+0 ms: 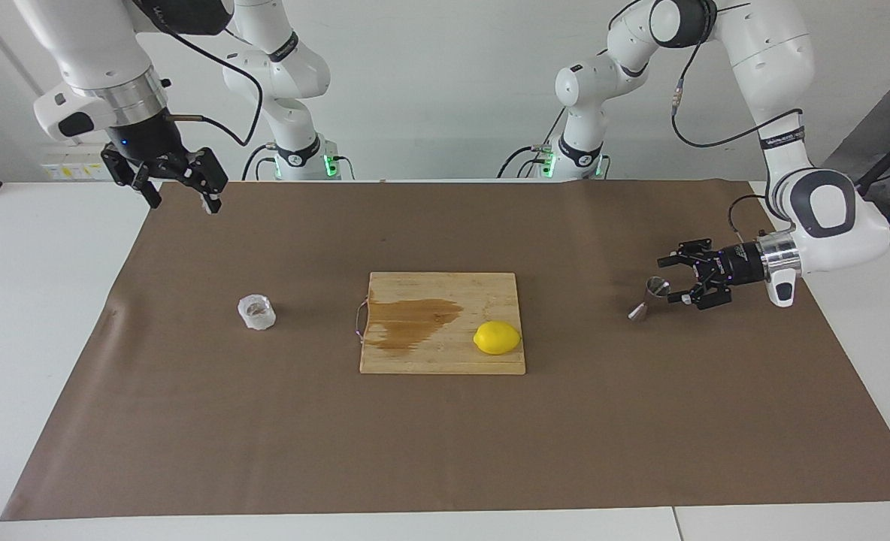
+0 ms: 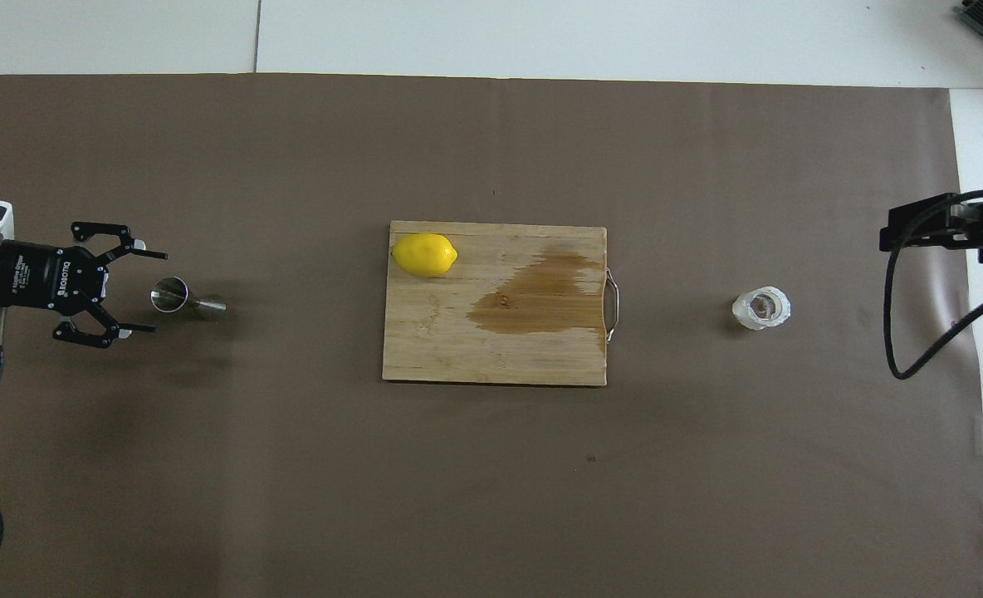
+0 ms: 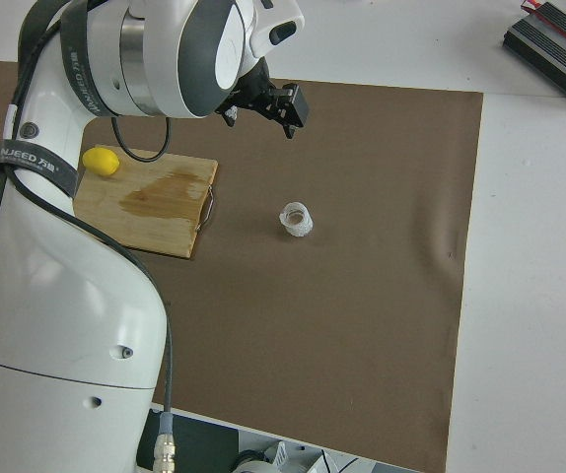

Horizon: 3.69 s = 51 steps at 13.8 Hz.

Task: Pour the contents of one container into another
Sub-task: 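Open the left gripper and position it around the metal jigger, then close the left gripper on the metal jigger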

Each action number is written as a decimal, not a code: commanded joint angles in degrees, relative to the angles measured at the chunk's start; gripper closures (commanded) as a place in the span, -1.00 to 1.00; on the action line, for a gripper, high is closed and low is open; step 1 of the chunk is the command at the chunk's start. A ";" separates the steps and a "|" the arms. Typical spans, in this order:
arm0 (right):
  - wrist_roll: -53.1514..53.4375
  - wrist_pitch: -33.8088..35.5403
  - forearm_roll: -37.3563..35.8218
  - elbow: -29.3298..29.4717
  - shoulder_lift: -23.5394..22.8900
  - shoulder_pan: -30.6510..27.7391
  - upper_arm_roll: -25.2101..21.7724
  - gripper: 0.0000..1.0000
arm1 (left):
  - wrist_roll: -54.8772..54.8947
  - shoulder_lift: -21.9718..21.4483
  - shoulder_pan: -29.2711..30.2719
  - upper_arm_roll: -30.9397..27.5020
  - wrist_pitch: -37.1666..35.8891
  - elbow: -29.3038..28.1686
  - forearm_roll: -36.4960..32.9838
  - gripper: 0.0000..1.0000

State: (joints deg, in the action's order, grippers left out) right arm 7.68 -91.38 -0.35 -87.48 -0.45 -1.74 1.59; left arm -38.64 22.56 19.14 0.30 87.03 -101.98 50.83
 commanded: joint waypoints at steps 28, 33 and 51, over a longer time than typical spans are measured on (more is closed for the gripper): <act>0.75 -0.20 0.62 -2.00 0.89 -0.63 0.60 -1.00 | -1.26 0.73 0.37 0.49 3.23 -3.93 2.35 -0.25; 0.67 -0.20 0.62 -2.00 0.98 -0.63 0.60 -1.00 | -2.93 0.73 0.28 0.49 3.32 -3.93 2.35 -0.09; 0.67 -0.29 0.62 -2.00 0.89 -0.63 0.60 -1.00 | -10.13 -2.34 -4.63 1.19 -4.41 -2.69 7.09 1.00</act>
State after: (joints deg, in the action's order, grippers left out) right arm 7.68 -91.34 -0.35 -88.39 -0.45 -1.74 1.61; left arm -46.10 22.55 16.60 2.22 84.14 -104.32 56.31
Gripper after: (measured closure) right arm 0.000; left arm 0.489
